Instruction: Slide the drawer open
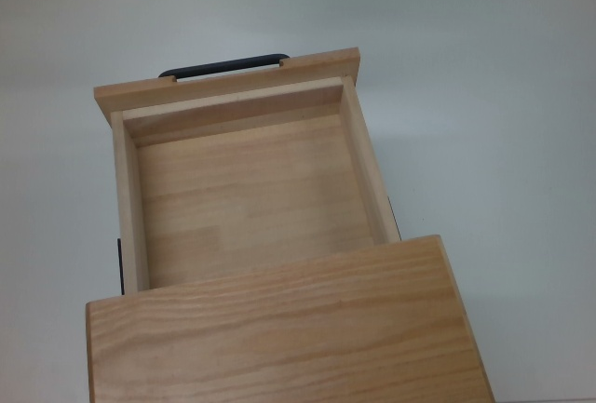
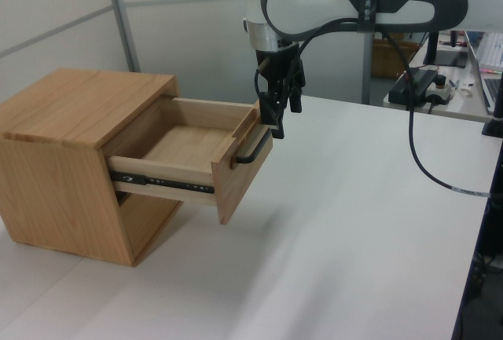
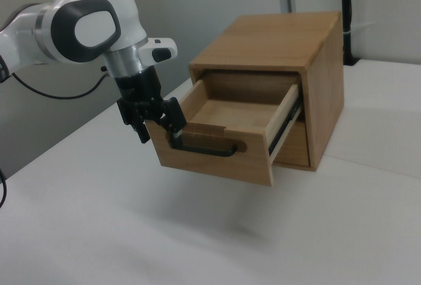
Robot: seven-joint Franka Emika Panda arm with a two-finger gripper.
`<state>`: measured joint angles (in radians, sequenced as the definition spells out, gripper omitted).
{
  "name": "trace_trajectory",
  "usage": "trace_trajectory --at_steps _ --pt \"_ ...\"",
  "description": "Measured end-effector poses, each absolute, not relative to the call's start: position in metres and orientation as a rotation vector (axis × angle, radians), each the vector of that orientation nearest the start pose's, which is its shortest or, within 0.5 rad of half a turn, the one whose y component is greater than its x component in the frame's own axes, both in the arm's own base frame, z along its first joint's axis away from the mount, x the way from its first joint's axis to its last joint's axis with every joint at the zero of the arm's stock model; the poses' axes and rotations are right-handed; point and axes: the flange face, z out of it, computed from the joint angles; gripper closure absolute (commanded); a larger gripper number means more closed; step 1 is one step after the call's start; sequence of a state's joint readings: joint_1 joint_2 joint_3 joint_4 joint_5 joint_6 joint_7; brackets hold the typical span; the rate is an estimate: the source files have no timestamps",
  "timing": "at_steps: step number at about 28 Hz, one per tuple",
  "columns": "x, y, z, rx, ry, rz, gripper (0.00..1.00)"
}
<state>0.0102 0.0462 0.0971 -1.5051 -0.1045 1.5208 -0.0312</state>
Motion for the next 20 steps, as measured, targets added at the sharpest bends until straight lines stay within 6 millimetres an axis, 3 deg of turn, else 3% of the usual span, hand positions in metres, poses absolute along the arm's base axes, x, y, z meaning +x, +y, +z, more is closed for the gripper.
trace_trajectory --at_steps 11,20 --pt "0.569 0.048 0.611 -3.232 -0.215 0.084 0.00" --pt "0.570 0.045 0.612 -3.232 -0.206 0.082 0.00"
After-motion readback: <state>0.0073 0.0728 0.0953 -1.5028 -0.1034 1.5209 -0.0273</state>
